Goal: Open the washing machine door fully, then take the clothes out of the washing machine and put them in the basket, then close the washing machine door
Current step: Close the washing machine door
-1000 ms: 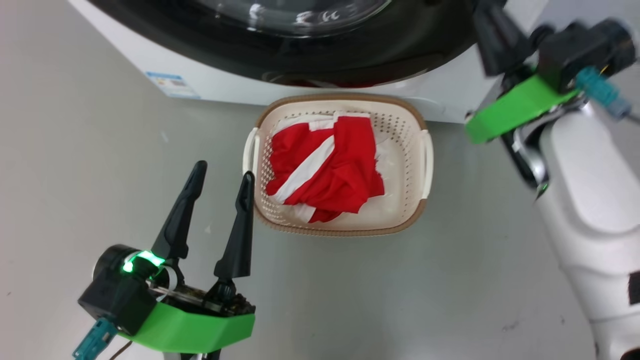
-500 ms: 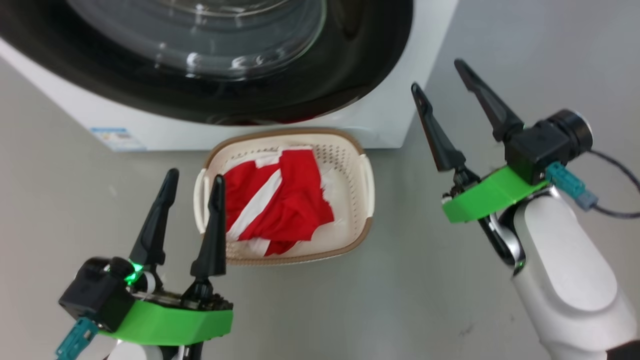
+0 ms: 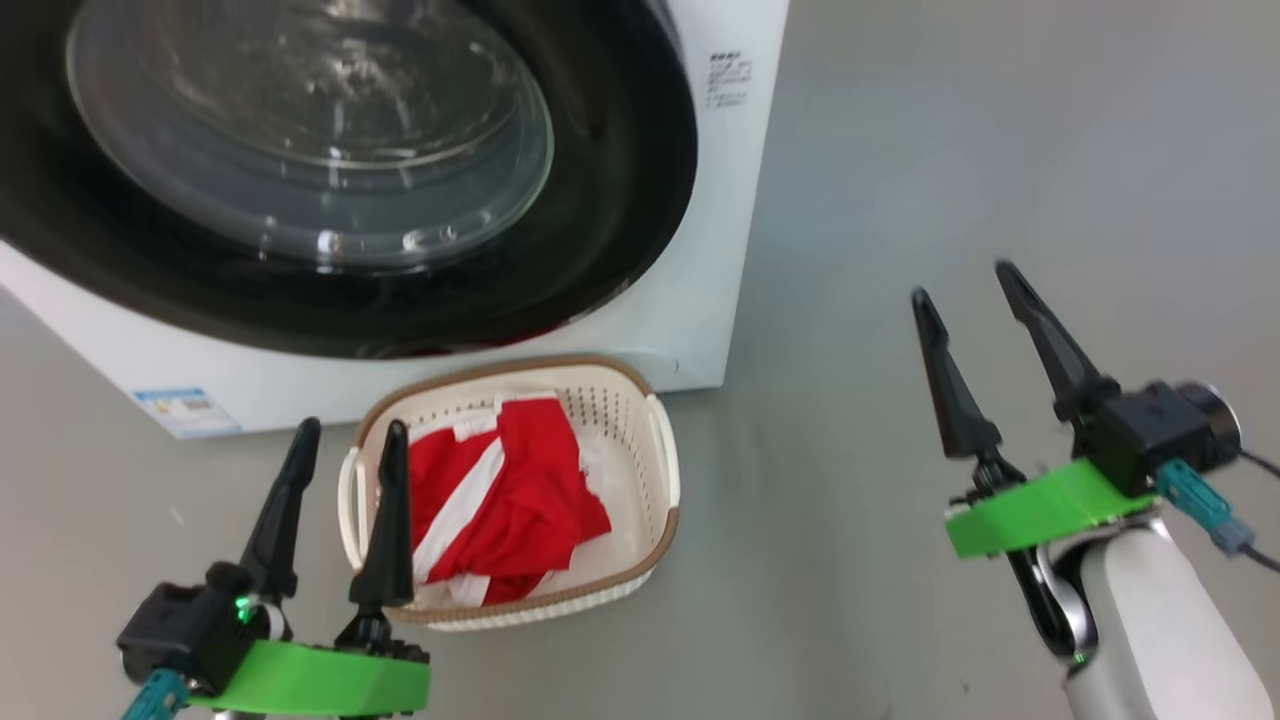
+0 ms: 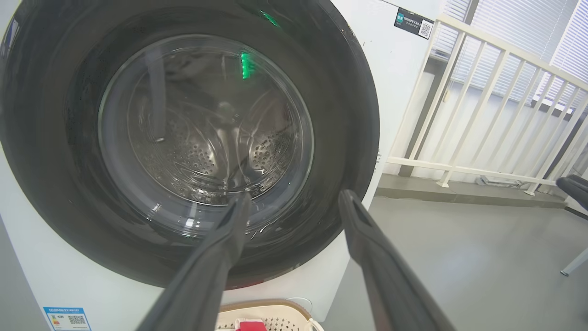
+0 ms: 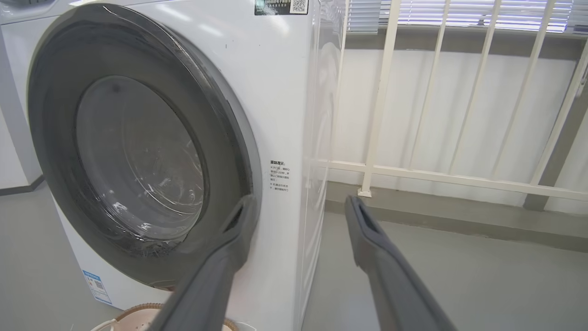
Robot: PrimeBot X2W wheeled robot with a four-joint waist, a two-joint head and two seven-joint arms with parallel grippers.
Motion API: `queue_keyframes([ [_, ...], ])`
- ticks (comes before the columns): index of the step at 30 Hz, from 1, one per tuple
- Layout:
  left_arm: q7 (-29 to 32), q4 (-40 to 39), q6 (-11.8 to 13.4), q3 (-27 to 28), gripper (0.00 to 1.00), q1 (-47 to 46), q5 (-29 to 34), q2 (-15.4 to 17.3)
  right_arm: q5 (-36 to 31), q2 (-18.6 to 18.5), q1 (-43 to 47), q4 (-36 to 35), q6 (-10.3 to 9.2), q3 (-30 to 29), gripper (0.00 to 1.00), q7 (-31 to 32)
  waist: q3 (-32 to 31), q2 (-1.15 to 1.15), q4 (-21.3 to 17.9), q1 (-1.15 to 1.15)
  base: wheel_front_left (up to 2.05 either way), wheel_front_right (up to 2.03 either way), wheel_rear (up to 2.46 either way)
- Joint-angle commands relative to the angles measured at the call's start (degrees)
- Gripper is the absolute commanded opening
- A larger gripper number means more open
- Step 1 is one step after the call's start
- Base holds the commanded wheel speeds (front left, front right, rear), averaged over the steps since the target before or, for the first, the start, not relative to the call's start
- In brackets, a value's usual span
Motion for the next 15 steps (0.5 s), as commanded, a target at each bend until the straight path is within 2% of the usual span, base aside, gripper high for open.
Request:
queue_keyframes([
  [1,-0.28,-1.15,0.67,2.27,1.00,0.11,0.60,0.64,-0.86,0.42,0.82,-1.91,-0.22,0.44,1.00,-0.14,-2.80,0.00,-1.54,0.00,0.00,0.00,0.00],
  [8,-0.28,-0.46,0.57,3.80,1.00,2.65,3.13,0.64,-2.77,0.63,7.61,-4.35,-0.22,-4.04,1.00,-0.14,-6.29,0.00,-1.14,0.00,0.00,0.00,0.00],
  [15,-0.28,-0.64,0.01,4.69,1.00,5.58,5.97,0.67,-3.91,0.69,14.83,-6.11,-0.22,-5.75,1.00,-0.14,-9.45,0.00,0.22,0.00,0.00,0.00,0.00],
])
